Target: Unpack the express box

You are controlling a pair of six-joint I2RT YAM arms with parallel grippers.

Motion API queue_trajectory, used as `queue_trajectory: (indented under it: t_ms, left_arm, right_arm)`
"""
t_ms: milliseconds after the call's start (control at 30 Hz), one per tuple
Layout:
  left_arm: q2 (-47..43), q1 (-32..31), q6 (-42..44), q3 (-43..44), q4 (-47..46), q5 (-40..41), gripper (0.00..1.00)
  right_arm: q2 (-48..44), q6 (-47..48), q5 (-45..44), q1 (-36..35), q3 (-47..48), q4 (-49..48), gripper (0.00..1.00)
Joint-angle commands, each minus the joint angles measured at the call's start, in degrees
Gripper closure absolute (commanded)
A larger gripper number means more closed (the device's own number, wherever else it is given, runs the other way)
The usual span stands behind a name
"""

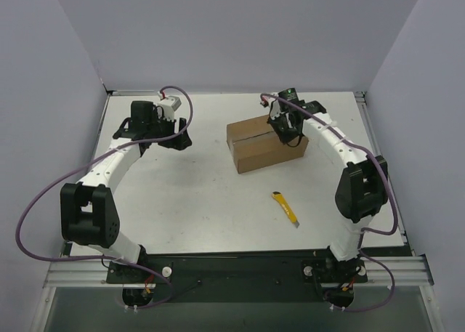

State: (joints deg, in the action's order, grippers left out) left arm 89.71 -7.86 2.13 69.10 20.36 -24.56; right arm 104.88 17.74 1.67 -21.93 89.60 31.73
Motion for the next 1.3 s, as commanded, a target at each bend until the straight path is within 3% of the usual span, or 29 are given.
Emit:
queue_trajectory:
  t_ms: [0,133,200,300,333,467,567,867,1067,1267]
  left_arm:
    - [-3.0,-0.6,-0.7,-1.5,-2.1,-2.1,0.20]
    - [-1.6,-1.1,-3.7,-2.6,-3.7,-2.5,0.27]
    - [-0.2,-1.5,-4.3,-2.6,-4.6,-3.4,0.36]
    - [2.0,-2.1,-4.8,-2.0,-5.6,-3.7,0.49]
    - [2.6,-2.3,-4.4,-1.8,-5.7,-4.0,0.59]
    - [7.2,-2.9,-3.7,0.4,-5.3,-4.7,0.80]
    - [10.5,-3.8,-3.5,2.7,-5.9,-5.0,0.91]
    - [23.6,-6.8,-0.4,15.0,-6.6,-2.7,0.93]
    - [29.7,-6.6,3.2,25.1,-5.2,-1.7,0.90]
    - [34.1,-7.0,2.4,32.1,-6.1,-4.6,0.80]
  right_arm:
    - [-1.9,-7.4,7.1,9.2,7.6,5.1,0.94]
    - [4.2,-8.5,5.7,17.2,13.3,4.0,0.95]
    - [7.8,-7.6,5.1,19.5,15.2,2.4,0.97]
    - [12.0,-5.0,4.4,19.7,16.0,0.6,0.98]
    - [12.8,-4.4,4.7,19.6,16.1,0.5,0.98]
    - [14.7,-3.6,6.8,17.4,15.1,0.3,0.98]
    - [13.9,-3.1,9.0,14.2,12.6,0.3,0.98]
    - [2.6,-2.5,10.7,5.6,-4.4,0.4,0.98]
    - [-6.9,-3.1,13.8,0.8,-14.4,0.0,0.95]
    - [-7.2,-1.2,14.1,-2.9,-15.0,-0.5,0.90]
